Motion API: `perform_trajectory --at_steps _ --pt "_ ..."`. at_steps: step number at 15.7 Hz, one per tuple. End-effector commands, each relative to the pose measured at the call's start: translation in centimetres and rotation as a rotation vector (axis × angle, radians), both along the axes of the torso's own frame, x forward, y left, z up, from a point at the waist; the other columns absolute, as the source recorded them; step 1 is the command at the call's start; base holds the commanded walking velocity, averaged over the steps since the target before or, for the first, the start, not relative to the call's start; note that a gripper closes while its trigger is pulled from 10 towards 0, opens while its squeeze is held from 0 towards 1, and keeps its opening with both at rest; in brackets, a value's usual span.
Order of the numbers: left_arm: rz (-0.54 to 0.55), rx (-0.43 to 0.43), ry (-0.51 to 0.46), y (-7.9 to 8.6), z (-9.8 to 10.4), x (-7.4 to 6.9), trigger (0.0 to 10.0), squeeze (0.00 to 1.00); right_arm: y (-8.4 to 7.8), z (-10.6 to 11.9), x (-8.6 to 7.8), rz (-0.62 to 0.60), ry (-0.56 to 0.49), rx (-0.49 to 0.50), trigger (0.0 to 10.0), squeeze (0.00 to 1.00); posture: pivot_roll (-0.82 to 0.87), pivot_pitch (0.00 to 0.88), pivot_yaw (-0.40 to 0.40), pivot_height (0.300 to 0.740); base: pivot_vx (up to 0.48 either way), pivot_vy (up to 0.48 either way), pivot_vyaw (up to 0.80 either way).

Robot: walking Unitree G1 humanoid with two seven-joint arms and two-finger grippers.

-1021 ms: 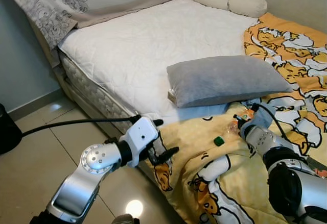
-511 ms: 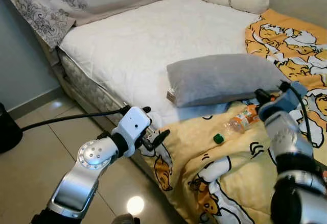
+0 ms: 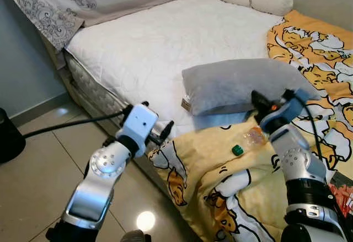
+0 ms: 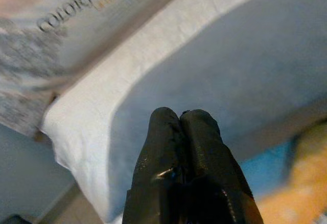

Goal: Clean up the room

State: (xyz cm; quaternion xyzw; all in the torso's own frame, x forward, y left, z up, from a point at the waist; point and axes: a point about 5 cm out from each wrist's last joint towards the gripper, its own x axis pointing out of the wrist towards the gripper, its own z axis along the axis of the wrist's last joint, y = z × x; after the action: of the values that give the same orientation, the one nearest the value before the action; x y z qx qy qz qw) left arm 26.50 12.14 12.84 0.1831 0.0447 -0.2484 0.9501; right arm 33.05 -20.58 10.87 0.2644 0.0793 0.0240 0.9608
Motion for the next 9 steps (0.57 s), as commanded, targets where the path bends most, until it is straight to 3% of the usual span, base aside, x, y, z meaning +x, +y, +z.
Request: perform_trajectory --at_steps 1,2,3,9 --pt "-0.029 0.027 0.004 -0.4 -0.3 -0.4 10.0 0.00 -0.6 -0.1 -0.1 -0.019 0.030 -0.052 10.0 0.00 0.05 0.001 -0.058 0.740 0.000 0.000 0.00" --pt "-0.059 0.063 0.012 -0.6 -0.6 -0.7 10.0 0.00 -0.9 -0.3 -0.1 -0.039 0.059 -0.081 10.0 0.00 0.04 0.004 -0.057 0.740 0.000 0.000 0.00" --pt "-0.085 0.091 0.021 -0.7 -0.9 -0.9 10.0 0.00 -1.3 -0.4 -0.1 -0.058 0.076 -0.109 10.0 1.00 0.04 0.004 -0.053 0.740 0.000 0.000 0.00" --pt "-0.174 0.123 0.043 -1.3 -1.2 -1.0 10.0 0.00 -4.5 -0.9 -0.5 -0.169 0.164 -0.311 10.0 1.00 0.00 0.000 -0.054 0.740 0.000 0.000 0.00"
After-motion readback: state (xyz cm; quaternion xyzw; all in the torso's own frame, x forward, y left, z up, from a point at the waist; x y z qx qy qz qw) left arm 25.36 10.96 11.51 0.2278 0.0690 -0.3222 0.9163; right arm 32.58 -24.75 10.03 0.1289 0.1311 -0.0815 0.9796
